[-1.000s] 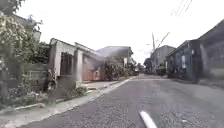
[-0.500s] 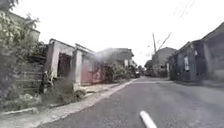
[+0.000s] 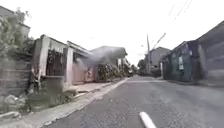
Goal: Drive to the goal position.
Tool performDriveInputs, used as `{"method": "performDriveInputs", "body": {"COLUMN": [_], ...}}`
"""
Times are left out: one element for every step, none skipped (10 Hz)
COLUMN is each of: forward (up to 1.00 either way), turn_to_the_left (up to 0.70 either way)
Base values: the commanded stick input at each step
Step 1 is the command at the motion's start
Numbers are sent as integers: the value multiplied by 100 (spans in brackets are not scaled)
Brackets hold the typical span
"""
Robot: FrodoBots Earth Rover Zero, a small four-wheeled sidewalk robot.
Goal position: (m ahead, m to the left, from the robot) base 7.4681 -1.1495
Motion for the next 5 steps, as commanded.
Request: {"method": "performDriveInputs", "body": {"forward": [50, 50, 50, 50, 50], "turn_to_the_left": [0, -19, -32, -39, -45]}}
